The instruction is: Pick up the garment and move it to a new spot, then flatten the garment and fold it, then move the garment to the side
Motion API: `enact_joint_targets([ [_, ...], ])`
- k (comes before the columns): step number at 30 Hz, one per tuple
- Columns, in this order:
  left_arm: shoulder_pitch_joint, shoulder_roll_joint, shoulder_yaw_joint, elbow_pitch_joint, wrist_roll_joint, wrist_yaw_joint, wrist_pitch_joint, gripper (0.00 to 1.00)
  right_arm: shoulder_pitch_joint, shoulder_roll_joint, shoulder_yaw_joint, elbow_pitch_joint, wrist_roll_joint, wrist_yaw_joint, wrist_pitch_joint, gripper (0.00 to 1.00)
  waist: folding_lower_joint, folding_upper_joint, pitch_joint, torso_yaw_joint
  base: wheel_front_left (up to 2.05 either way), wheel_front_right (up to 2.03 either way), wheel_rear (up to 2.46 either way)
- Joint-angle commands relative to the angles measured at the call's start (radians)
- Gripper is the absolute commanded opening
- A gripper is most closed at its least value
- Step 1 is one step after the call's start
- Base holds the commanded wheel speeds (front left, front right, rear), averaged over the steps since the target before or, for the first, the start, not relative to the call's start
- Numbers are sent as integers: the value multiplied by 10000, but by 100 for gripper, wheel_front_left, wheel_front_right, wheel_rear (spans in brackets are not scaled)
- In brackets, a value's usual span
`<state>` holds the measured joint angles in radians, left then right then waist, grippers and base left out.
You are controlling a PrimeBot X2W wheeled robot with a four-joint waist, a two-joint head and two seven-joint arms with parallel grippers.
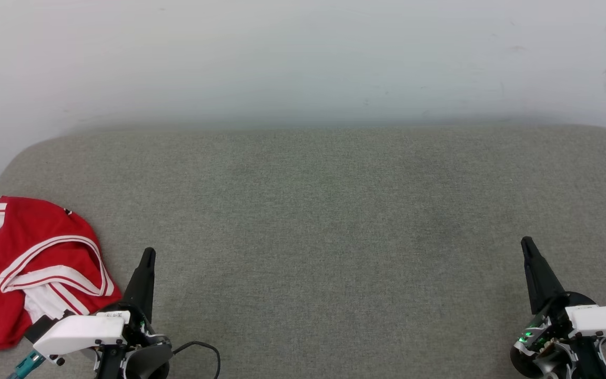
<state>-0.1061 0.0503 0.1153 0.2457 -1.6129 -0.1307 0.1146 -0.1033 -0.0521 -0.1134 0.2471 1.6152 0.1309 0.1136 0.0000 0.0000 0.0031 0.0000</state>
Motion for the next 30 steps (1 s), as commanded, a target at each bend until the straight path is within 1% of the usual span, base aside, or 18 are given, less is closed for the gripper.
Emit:
enact_joint_targets([
  [1, -64, -22, 14, -5, -1, -24, 19, 0, -139, 29, 2, 12, -47, -3, -4, 0, 0, 0, 0, 0, 0, 0, 0],
  [30, -64, -22, 14, -5, -1, -24, 18, 0, -139, 29, 4, 12, -45, -3, -5, 0, 0, 0, 0, 0, 0, 0, 0],
])
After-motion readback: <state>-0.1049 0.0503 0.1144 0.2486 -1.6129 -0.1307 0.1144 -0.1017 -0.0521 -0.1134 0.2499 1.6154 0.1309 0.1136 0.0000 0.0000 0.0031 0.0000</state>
